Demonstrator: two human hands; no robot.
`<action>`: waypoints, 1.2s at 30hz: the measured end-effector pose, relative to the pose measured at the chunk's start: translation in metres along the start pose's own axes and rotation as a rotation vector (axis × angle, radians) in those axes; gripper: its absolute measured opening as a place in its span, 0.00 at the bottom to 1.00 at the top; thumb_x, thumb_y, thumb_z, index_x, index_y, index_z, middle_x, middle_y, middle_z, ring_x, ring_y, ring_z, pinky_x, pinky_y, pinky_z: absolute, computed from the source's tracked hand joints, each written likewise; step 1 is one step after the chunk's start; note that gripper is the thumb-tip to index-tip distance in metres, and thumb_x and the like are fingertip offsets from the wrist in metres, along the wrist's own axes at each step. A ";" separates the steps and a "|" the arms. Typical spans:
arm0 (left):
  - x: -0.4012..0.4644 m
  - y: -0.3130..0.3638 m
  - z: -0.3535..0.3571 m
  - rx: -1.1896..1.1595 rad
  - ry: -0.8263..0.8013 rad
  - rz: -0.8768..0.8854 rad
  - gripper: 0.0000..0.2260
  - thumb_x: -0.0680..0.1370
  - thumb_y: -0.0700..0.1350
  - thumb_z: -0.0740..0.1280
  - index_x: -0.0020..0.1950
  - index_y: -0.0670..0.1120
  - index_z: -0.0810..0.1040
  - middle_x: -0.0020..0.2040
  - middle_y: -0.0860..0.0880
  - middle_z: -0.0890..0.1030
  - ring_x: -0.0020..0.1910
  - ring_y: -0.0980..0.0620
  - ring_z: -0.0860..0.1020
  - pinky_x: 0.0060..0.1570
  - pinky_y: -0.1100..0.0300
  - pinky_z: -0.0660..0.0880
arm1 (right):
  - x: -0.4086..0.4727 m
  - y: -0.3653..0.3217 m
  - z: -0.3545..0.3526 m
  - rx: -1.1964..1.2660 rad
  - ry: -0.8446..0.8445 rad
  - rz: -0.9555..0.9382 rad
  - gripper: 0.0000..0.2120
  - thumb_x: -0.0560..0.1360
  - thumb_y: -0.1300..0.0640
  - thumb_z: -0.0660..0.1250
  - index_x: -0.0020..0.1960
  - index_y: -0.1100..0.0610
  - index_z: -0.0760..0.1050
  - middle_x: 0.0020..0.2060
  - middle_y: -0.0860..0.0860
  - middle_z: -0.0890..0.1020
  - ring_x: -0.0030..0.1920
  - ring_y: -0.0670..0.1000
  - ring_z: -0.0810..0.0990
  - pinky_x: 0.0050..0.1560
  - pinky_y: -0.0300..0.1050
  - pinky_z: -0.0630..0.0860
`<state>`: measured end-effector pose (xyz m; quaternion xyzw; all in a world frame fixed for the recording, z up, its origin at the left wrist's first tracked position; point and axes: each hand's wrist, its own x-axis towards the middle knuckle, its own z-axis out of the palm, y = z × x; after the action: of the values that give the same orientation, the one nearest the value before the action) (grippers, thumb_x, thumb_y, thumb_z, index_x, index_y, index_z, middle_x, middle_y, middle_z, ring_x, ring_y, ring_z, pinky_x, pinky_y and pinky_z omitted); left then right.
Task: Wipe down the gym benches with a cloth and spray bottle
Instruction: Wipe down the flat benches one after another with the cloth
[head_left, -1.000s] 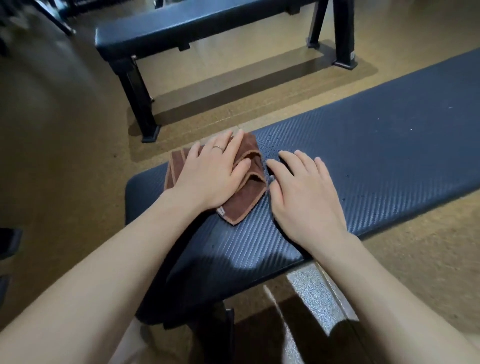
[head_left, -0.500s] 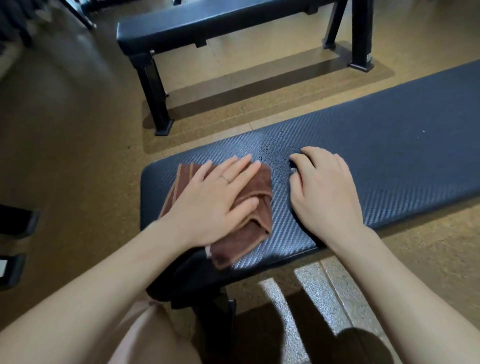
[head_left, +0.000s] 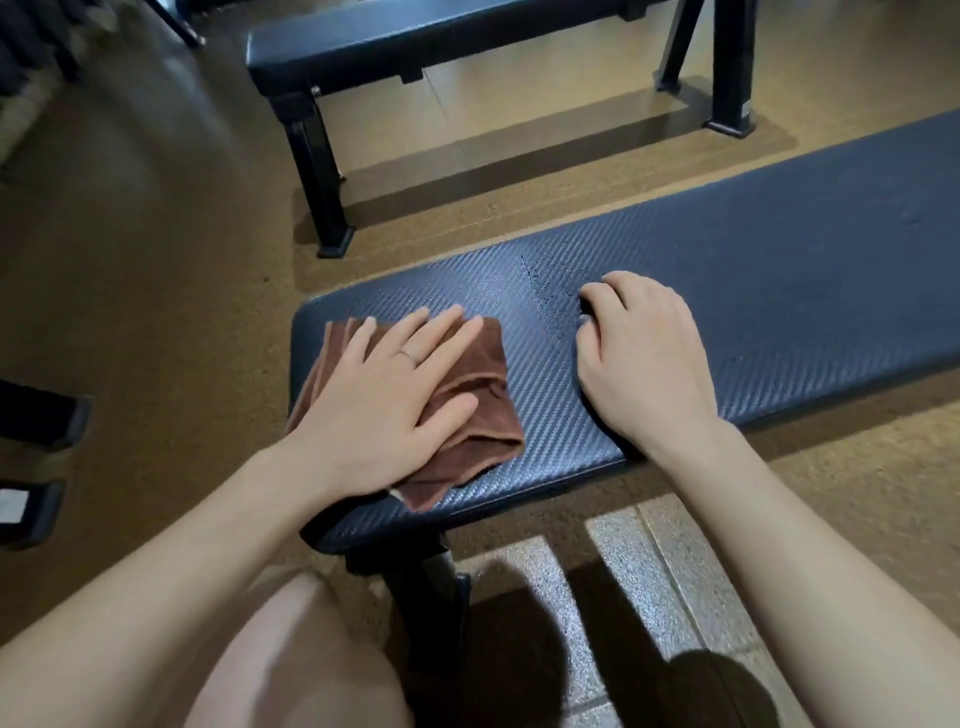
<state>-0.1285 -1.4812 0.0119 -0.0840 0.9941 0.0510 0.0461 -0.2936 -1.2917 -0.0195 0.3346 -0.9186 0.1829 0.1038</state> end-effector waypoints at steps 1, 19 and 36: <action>-0.005 0.000 0.001 -0.005 -0.011 0.014 0.31 0.82 0.66 0.44 0.84 0.61 0.45 0.85 0.58 0.47 0.83 0.54 0.45 0.81 0.42 0.44 | 0.000 0.000 0.001 -0.014 -0.004 0.000 0.17 0.80 0.54 0.54 0.61 0.58 0.77 0.58 0.55 0.78 0.61 0.58 0.75 0.64 0.58 0.70; 0.158 -0.020 -0.006 -0.044 0.145 -0.088 0.25 0.85 0.58 0.50 0.83 0.59 0.56 0.78 0.48 0.69 0.74 0.42 0.69 0.69 0.43 0.69 | 0.000 0.004 -0.002 0.018 -0.030 -0.005 0.23 0.79 0.53 0.50 0.67 0.57 0.75 0.65 0.53 0.77 0.67 0.56 0.73 0.71 0.57 0.67; 0.166 0.009 -0.005 -0.055 0.103 -0.095 0.27 0.82 0.59 0.46 0.81 0.59 0.60 0.80 0.51 0.66 0.77 0.45 0.68 0.74 0.44 0.64 | -0.001 -0.001 0.000 -0.026 -0.064 0.024 0.20 0.80 0.53 0.49 0.64 0.57 0.74 0.63 0.54 0.76 0.68 0.58 0.71 0.72 0.60 0.64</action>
<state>-0.2932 -1.4996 0.0009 -0.1347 0.9883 0.0718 -0.0051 -0.2926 -1.2916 -0.0199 0.3281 -0.9276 0.1615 0.0763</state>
